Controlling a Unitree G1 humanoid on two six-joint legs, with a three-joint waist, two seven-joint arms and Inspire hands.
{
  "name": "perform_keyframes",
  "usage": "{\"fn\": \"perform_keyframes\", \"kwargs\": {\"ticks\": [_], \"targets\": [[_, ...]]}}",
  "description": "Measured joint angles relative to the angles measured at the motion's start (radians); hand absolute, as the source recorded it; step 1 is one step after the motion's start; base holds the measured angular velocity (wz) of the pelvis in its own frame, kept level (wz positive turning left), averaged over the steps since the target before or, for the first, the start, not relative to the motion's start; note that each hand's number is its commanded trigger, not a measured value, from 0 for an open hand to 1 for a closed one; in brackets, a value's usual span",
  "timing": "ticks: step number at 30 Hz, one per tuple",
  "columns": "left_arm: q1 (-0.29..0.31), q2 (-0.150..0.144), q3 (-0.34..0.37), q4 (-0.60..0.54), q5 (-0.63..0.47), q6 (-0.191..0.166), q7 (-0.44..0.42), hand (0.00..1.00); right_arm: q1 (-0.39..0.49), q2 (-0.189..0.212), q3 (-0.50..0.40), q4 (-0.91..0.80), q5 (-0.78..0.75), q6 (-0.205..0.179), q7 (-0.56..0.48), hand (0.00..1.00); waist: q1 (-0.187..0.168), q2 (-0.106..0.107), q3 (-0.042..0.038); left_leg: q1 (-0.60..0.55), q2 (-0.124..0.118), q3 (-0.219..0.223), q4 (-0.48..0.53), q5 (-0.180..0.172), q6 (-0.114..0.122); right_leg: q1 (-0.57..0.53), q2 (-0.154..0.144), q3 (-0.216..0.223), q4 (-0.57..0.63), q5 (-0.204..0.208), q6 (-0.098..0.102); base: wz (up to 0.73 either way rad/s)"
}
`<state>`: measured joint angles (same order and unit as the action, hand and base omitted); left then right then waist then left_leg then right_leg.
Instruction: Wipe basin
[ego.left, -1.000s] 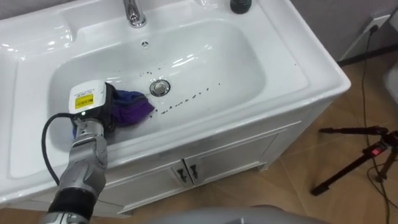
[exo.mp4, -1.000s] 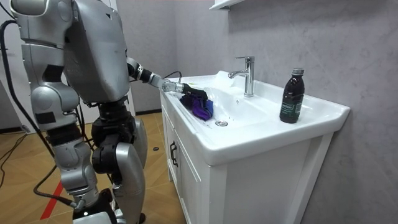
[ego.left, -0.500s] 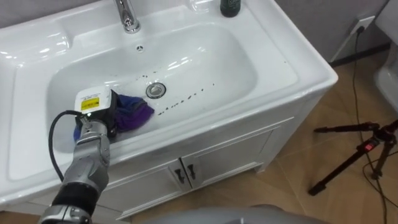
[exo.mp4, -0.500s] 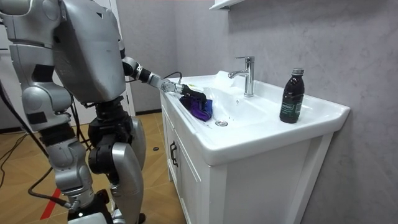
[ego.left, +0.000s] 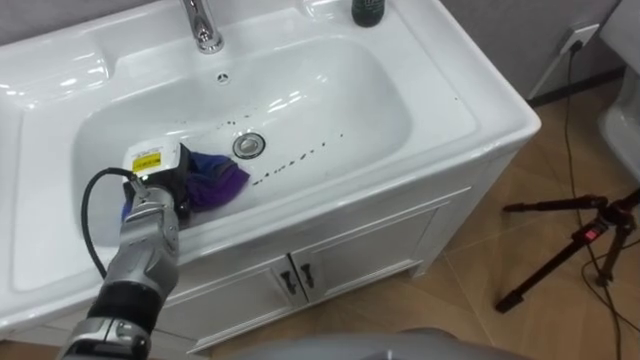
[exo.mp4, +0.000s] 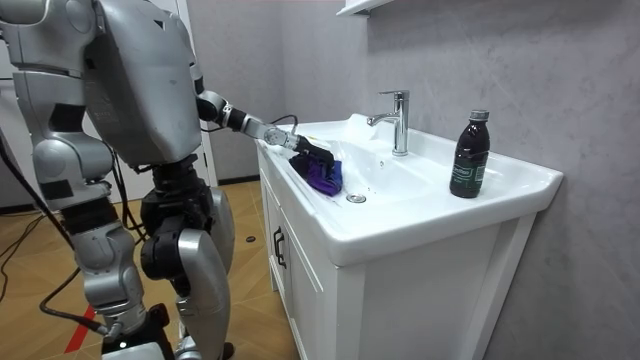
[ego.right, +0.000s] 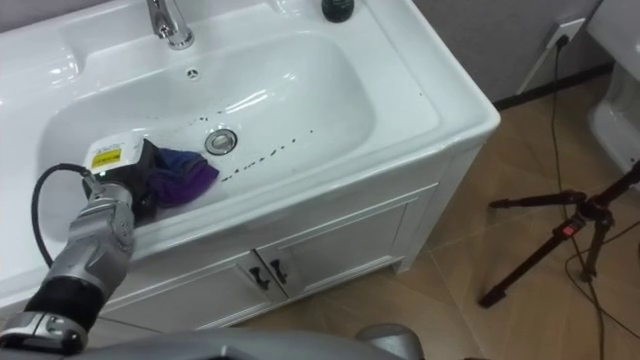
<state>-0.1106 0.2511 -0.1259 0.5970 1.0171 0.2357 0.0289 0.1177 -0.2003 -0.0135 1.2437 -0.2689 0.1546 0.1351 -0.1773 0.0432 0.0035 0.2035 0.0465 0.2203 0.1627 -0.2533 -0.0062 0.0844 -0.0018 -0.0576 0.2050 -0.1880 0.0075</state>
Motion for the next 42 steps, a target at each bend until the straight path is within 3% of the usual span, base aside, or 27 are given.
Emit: {"fn": "perform_keyframes", "kwargs": {"ticks": [5, 11, 15, 19, 23, 28, 42], "targets": [[-0.007, 0.019, -0.023, -0.027, -0.002, 0.004, -0.066, 1.0, -0.001, -0.002, -0.003, -0.001, -0.033, 0.0, 0.008, 0.0, -0.024, 0.009, 0.0052, -0.004, 0.0, 0.013, 0.0, 0.0, 0.0, -0.005, -0.001, 0.0, 0.0, 0.0, 0.001, 0.0], [-0.04, 0.042, -0.099, -0.043, 0.001, 0.006, -0.155, 1.0, -0.02, -0.008, -0.001, -0.001, -0.034, -0.012, 0.046, 0.0, -0.073, 0.038, 0.0112, -0.017, 0.001, 0.037, 0.002, 0.0, 0.0, -0.032, -0.003, 0.006, 0.018, 0.002, 0.001, -0.06], [-0.072, 0.051, -0.205, -0.051, 0.009, 0.005, -0.192, 1.0, -0.025, -0.024, -0.001, -0.001, -0.052, -0.035, 0.065, 0.0, -0.123, 0.053, 0.0125, -0.018, 0.001, 0.056, 0.002, 0.0, 0.0, -0.03, -0.001, 0.022, 0.018, 0.002, 0.001, -0.12], [-0.098, 0.056, -0.27, -0.093, 0.017, 0.004, -0.239, 1.0, -0.024, -0.037, -0.001, -0.001, -0.056, -0.035, 0.073, 0.0, -0.149, 0.052, 0.0153, -0.014, 0.002, 0.082, 0.002, 0.0, 0.0, -0.034, 0.002, 0.036, 0.024, 0.002, 0.001, -0.11], [-0.11, 0.057, -0.313, -0.171, 0.012, 0.005, -0.298, 1.0, -0.018, -0.042, 0.002, 0.006, -0.049, -0.033, 0.09, 0.0, -0.154, 0.047, 0.0192, -0.016, 0.002, 0.081, 0.003, 0.0, 0.0, -0.035, 0.002, 0.037, 0.013, 0.003, 0.002, 0.01], [-0.179, 0.055, -0.404, -0.215, -0.004, 0.0, -0.326, 1.0, -0.03, -0.04, 0.031, 0.04, -0.043, -0.032, 0.092, 0.0, -0.164, 0.049, 0.0205, -0.026, 0.001, 0.079, 0.003, 0.0, 0.0, -0.033, -0.002, 0.024, 0.01, 0.002, 0.004, 0.09], [-0.249, 0.045, -0.438, -0.217, -0.004, -0.003, -0.348, 1.0, -0.038, -0.04, 0.034, 0.029, -0.044, -0.031, 0.088, 0.0, -0.208, 0.061, 0.0207, -0.036, 0.01, 0.083, 0.004, 0.0, 0.0, -0.048, 0.004, 0.052, 0.017, 0.003, 0.003, -0.03]]}}
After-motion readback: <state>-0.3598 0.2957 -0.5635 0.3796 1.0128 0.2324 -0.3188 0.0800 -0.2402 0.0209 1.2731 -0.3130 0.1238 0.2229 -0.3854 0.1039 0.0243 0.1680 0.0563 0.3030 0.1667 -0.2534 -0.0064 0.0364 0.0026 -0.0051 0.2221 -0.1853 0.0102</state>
